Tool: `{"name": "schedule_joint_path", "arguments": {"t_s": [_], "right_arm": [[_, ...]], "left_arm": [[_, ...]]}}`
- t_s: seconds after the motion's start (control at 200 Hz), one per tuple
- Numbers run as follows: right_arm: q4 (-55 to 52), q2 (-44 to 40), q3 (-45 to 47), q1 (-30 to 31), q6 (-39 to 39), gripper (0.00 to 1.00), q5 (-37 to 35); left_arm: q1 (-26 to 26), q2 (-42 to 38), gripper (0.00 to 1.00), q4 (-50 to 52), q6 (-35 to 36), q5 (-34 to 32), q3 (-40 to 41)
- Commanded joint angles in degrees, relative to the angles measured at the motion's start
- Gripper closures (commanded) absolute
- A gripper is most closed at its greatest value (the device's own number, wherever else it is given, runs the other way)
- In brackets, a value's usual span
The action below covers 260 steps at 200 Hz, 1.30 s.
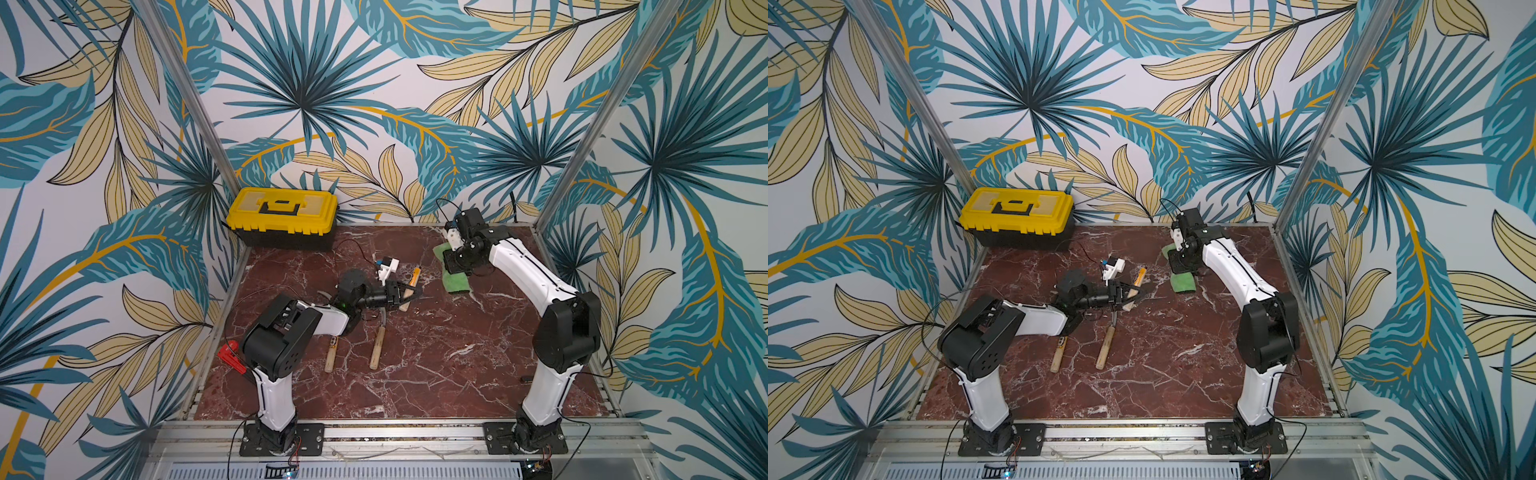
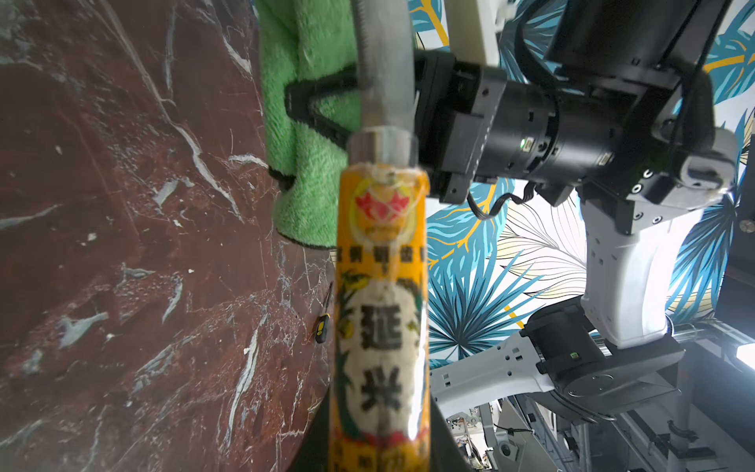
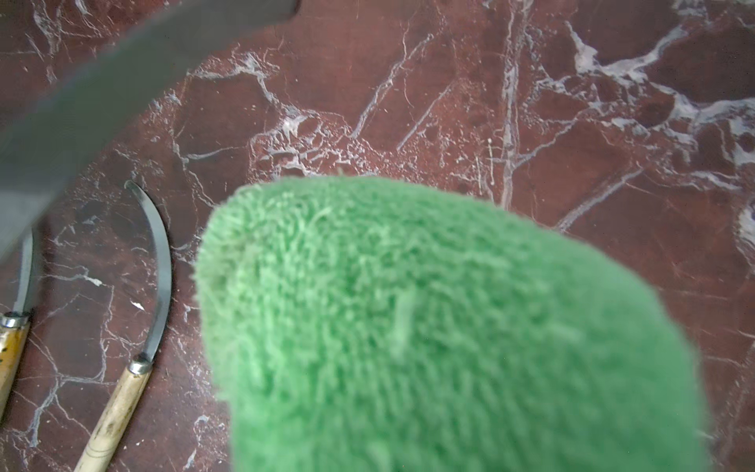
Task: Wipe small sickles with rags
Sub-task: Wipe the small sickle.
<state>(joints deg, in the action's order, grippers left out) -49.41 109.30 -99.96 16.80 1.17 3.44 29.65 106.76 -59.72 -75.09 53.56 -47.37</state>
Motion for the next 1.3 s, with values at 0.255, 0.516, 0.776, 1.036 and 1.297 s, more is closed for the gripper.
{"name": "schedule_joint_path", "arguments": {"t_s": [0.255, 0.516, 0.776, 1.036, 1.297], "right_arm": [[-4.7, 11.2, -10.9, -0.5, -2.3, 0.95, 2.0], [-5.8, 14.5, -14.3, -0.6, -2.6, 0.95, 2.7], [-3.4, 9.7, -12.0, -0.5, -4.2, 0.95, 7.4], [-1.0, 3.8, -8.0, 0.2, -6.3, 0.95, 10.6], [-1.4, 0.1, -6.1, 2.8, -7.8, 0.95, 9.9]], "left_arm": [[1.2, -4.2, 1.00, -0.4, -0.5, 0.2, 3.1], [3.4, -4.1, 1.00, -0.5, -0.4, -0.8, 3.7], [4.3, -2.3, 1.00, -0.4, -0.4, -1.0, 4.7], [4.8, -0.4, 1.00, -0.4, -0.3, -0.8, 4.2], [5.0, 1.7, 1.00, -0.4, -0.2, -0.2, 2.7]]}}
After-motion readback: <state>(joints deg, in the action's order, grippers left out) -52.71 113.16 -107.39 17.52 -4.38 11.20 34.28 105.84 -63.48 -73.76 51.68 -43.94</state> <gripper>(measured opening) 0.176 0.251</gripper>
